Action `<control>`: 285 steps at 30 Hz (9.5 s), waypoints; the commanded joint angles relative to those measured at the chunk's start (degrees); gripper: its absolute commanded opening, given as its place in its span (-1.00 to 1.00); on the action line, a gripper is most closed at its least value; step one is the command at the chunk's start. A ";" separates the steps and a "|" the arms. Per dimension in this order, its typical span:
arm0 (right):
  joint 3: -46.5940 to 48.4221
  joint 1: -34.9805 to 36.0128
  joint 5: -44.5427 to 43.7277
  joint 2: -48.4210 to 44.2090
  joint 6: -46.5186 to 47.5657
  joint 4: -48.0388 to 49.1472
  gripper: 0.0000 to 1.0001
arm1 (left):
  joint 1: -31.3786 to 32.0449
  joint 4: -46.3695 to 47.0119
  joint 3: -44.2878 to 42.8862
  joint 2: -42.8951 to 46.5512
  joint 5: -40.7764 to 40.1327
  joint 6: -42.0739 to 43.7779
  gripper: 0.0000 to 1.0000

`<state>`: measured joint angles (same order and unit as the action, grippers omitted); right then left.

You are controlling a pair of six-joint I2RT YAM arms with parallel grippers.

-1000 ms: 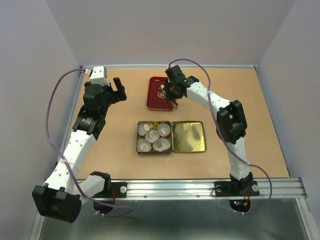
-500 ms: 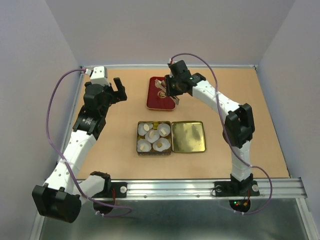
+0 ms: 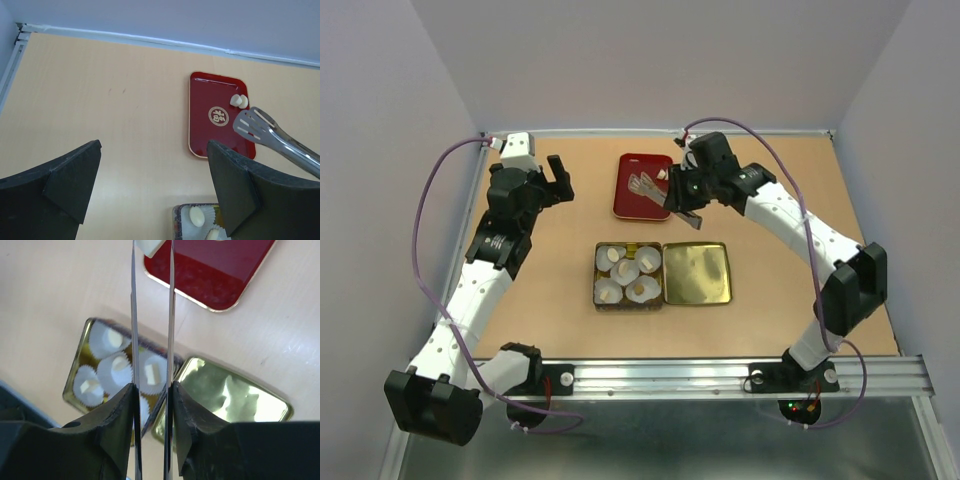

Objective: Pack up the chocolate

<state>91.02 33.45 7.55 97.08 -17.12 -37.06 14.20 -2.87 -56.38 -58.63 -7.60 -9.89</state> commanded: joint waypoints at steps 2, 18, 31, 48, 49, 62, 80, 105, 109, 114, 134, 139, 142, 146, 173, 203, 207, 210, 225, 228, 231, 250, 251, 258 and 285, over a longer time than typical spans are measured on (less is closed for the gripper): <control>-4.79 1.52 10.36 -7.95 -0.10 -0.20 -0.34 | 0.31 1.73 -2.51 0.80 -0.14 0.57 0.97; -11.30 9.53 18.20 -13.41 1.65 -9.34 -0.34 | 0.31 1.73 -2.59 -0.34 0.04 0.49 0.97; -12.89 10.41 16.79 -13.23 2.62 -12.42 -0.33 | 0.31 1.64 -2.51 -0.52 -0.05 0.49 0.97; -13.77 10.49 12.40 -12.09 3.33 -14.18 -0.25 | 0.39 1.21 -2.68 -0.34 -0.75 0.75 0.97; -13.77 10.49 12.31 -12.00 3.41 -14.18 -0.20 | 0.39 1.20 -2.68 -0.34 -0.84 0.75 0.97; -12.80 10.49 11.70 -11.21 3.33 -13.04 -0.06 | 0.31 1.12 -2.68 0.01 -1.11 0.84 0.97; 2.21 8.48 -6.40 -5.85 2.88 -7.33 -0.14 | 0.57 1.03 -2.59 0.62 -0.93 0.75 0.97; 17.78 -1.37 -19.68 17.27 0.34 -2.58 -0.10 | 0.92 0.85 -2.59 1.24 -1.46 1.10 0.97; 18.40 -1.81 -19.07 18.50 0.34 -2.05 -0.10 | 0.83 0.85 -2.68 1.24 -1.37 1.01 0.97; 18.75 -1.90 -18.19 18.85 -0.19 -1.35 -0.10 | 0.83 1.03 -2.68 0.97 -1.28 1.01 0.97; 20.86 -2.78 -17.22 22.46 -2.30 -1.26 -0.10 | 0.92 0.85 -2.59 0.97 -1.28 1.01 0.97; 18.84 -2.69 -17.04 19.56 -3.18 -1.17 -0.10 | 0.92 0.85 -2.59 0.89 -1.37 1.01 0.97; 17.96 -2.78 -17.22 18.41 -3.35 -1.09 -0.10 | 0.92 0.94 -2.59 0.71 -1.19 0.84 0.97; 17.79 -2.78 -17.31 18.85 -3.53 -1.09 -0.10 | 1.01 0.85 -2.59 0.62 -1.11 0.92 0.97; 16.12 -3.66 -17.57 20.08 -5.90 -1.17 -0.09 | 1.36 0.68 -2.51 1.33 -1.72 1.28 0.97; 25.35 -4.54 -15.11 28.52 -4.06 -1.26 -0.20 | 1.45 0.50 -2.68 1.06 -2.25 1.54 0.97; 24.47 -4.71 -15.64 28.43 -3.18 -1.35 -0.33 | 1.36 0.59 -2.68 1.06 -2.07 1.54 0.97; 23.94 -4.80 -15.29 27.29 -1.95 -1.35 -0.41 | 1.45 0.50 -2.68 1.33 -2.16 1.54 0.97; 5.05 -4.10 -1.42 3.57 3.77 -1.26 -0.46 | 1.45 0.50 -2.86 0.54 -2.34 1.63 0.97; 0.39 -3.05 2.27 -1.00 3.24 -1.44 -0.46 | 1.45 0.41 -3.03 0.19 -2.60 1.72 0.97; -4.35 -1.90 6.07 -5.31 2.19 -2.05 -0.46 | 1.45 0.33 -3.12 -0.08 -2.78 1.72 0.97; -11.04 5.39 8.71 -16.22 -0.01 -16.46 -0.46 | 1.54 0.24 -3.12 -0.87 -2.86 1.72 0.97; -11.30 5.40 8.45 -16.31 -0.01 -16.90 -0.46 | 1.45 0.24 -3.12 -0.78 -2.86 1.72 0.97; -12.01 5.66 6.86 -15.96 0.42 -18.84 -0.45 | 1.45 0.24 -3.03 -0.52 -2.86 1.72 0.97; -8.85 5.66 3.09 -13.85 0.60 -17.97 -0.17 | 1.45 0.06 -3.12 -0.43 -2.86 1.63 0.97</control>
<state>79.66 38.72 12.45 83.05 -16.67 -56.58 15.40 -4.16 -56.40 -59.94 -9.93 -9.02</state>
